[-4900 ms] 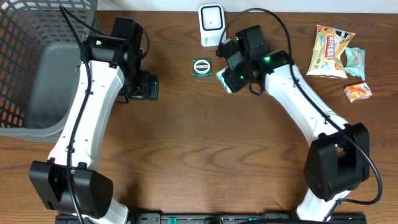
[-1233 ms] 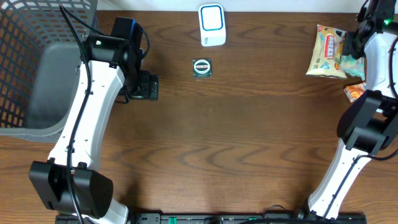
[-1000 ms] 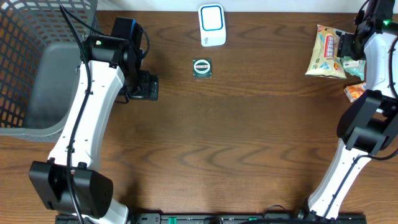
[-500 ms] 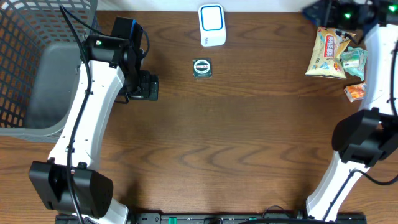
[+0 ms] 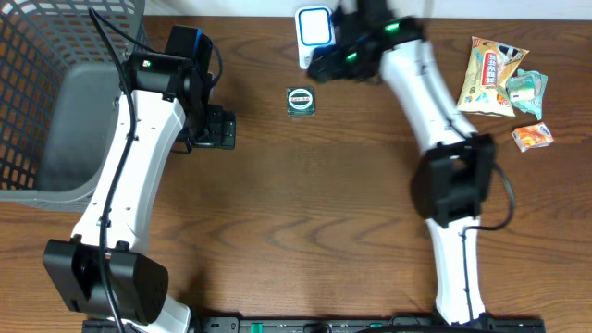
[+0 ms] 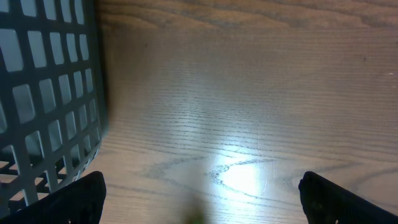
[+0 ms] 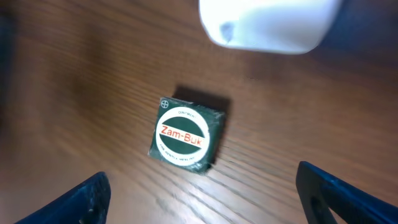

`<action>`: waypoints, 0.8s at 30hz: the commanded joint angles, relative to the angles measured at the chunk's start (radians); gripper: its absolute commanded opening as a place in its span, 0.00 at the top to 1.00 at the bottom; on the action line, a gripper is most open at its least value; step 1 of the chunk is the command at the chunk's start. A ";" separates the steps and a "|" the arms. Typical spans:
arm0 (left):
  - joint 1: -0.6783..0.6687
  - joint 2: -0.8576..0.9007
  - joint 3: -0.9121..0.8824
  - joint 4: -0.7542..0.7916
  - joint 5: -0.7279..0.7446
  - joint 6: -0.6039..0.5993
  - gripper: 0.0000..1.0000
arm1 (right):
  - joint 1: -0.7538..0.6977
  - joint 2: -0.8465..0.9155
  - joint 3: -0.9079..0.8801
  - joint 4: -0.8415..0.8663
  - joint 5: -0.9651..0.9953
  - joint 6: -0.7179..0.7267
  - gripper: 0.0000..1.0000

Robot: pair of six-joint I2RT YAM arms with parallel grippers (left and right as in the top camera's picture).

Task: Scan the item barcode
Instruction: 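Move the right gripper to the green Zam-Buk tin and grasp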

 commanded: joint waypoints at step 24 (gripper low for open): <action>0.003 0.003 -0.003 0.000 -0.016 -0.010 0.02 | 0.230 0.201 0.001 0.053 0.543 0.276 0.25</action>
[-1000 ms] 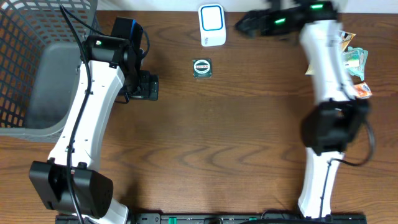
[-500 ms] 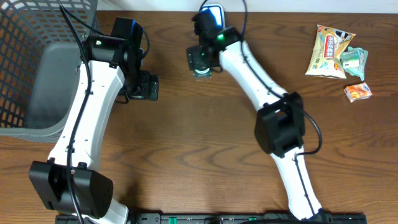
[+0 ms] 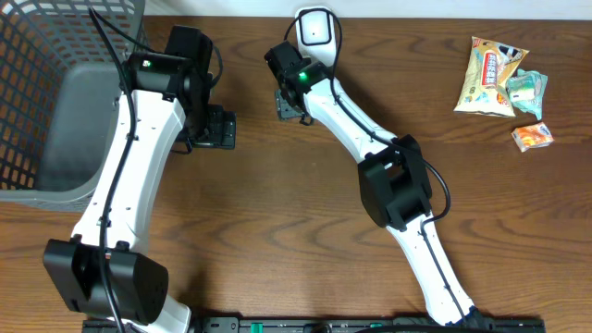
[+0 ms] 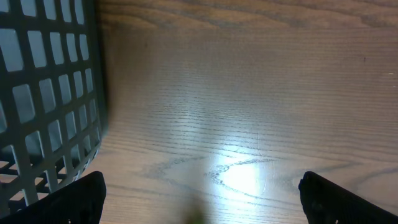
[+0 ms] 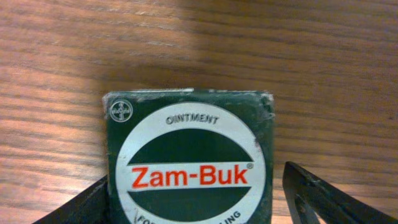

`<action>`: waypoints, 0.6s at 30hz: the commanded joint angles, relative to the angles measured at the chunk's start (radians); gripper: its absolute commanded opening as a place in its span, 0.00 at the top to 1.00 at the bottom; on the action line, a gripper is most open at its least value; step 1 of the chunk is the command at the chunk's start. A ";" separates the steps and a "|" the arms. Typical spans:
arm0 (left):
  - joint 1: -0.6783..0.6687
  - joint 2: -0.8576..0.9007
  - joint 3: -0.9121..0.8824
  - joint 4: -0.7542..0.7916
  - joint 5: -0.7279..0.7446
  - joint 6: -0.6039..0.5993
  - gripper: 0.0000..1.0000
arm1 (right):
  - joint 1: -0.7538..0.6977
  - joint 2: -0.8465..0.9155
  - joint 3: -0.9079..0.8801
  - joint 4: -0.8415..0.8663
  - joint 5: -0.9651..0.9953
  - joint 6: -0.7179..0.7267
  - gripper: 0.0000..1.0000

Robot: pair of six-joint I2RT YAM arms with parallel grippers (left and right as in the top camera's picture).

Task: Scan the item barcode
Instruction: 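Move the right gripper to the green Zam-Buk tin and grasp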

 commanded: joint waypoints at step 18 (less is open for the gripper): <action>0.003 0.003 -0.003 0.000 -0.016 -0.009 0.02 | -0.044 -0.031 0.001 -0.250 -0.032 -0.169 0.55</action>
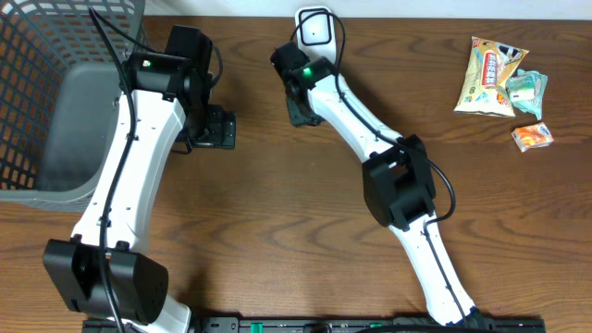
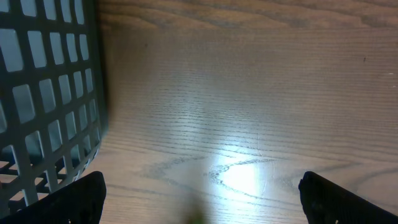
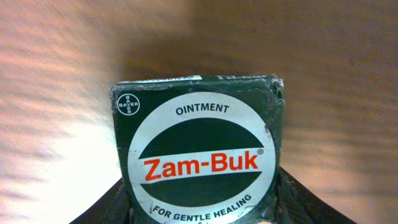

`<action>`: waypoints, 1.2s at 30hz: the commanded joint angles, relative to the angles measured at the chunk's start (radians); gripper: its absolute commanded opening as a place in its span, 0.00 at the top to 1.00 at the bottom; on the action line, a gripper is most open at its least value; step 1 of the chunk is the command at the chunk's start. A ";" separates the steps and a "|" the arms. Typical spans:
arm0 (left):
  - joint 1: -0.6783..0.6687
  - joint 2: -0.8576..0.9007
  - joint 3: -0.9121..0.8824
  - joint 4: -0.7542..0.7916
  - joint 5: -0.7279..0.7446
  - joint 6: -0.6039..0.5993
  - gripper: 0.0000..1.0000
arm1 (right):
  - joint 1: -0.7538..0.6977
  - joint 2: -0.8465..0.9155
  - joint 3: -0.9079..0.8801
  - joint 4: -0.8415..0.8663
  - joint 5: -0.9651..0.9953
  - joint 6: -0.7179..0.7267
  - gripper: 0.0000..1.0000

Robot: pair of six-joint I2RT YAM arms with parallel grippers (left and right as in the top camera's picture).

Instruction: Scan the item barcode

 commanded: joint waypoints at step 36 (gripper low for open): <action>0.003 0.003 -0.003 0.000 -0.016 -0.009 0.02 | -0.137 -0.174 -0.011 -0.389 -0.650 -0.442 0.01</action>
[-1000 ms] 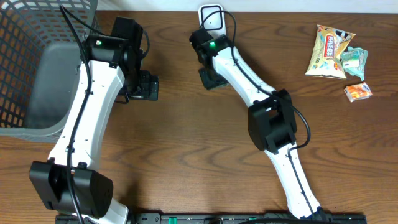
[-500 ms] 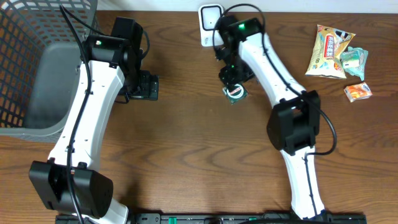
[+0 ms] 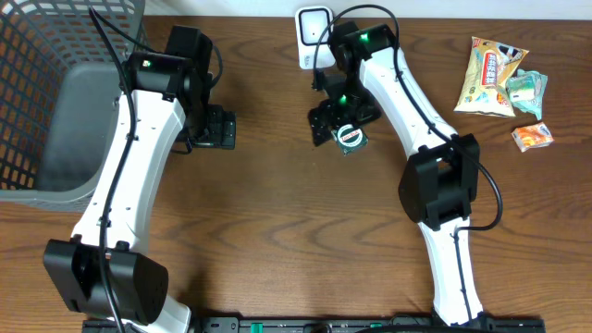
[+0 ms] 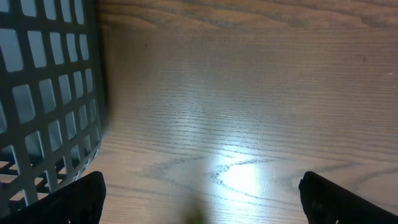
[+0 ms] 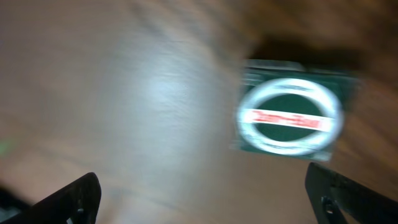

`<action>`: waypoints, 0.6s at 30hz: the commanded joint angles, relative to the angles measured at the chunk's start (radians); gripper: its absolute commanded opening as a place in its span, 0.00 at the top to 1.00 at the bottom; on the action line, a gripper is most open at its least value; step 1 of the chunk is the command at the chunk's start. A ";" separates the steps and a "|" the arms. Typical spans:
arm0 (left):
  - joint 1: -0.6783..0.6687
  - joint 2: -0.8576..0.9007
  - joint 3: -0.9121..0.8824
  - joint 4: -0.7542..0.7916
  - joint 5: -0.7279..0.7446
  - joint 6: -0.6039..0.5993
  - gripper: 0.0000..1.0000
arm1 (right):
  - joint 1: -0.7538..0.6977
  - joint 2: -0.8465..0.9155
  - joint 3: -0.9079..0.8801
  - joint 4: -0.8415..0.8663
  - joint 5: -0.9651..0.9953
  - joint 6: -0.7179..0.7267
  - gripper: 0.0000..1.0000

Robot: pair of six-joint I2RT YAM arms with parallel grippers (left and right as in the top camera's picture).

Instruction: Scan the item barcode

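The item is a small green Zam-Buk ointment box [image 3: 351, 137] with a white oval label, lying label-up on the brown table. In the right wrist view the box [image 5: 291, 115] is blurred and sits beyond the fingers, up and to the right. My right gripper [image 3: 326, 118] hovers just left of it, open [image 5: 205, 202], with nothing between the fingers. The white barcode scanner [image 3: 313, 26] stands at the table's far edge, above the right arm. My left gripper [image 3: 215, 128] is open [image 4: 202, 199] over bare wood beside the basket.
A grey mesh basket [image 3: 55, 102] fills the far left; its wall [image 4: 43, 93] shows in the left wrist view. A snack bag [image 3: 490, 74], a green packet [image 3: 527, 88] and an orange packet [image 3: 532, 137] lie at the far right.
My right gripper was closed around the green box near the scanner's left side. Now it stands open, farther right and nearer the front, and the box lies free beside it. The left arm stayed still.
The box first lay left of the scanner with my right gripper high over it. Then the gripper was down with its fingers either side of the box, then tight against it. Now the box lies right of and nearer than its first spot, released.
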 commanded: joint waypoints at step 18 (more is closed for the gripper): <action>0.003 0.003 -0.003 0.000 -0.016 -0.009 0.02 | 0.012 -0.013 0.000 0.089 0.317 1.150 0.05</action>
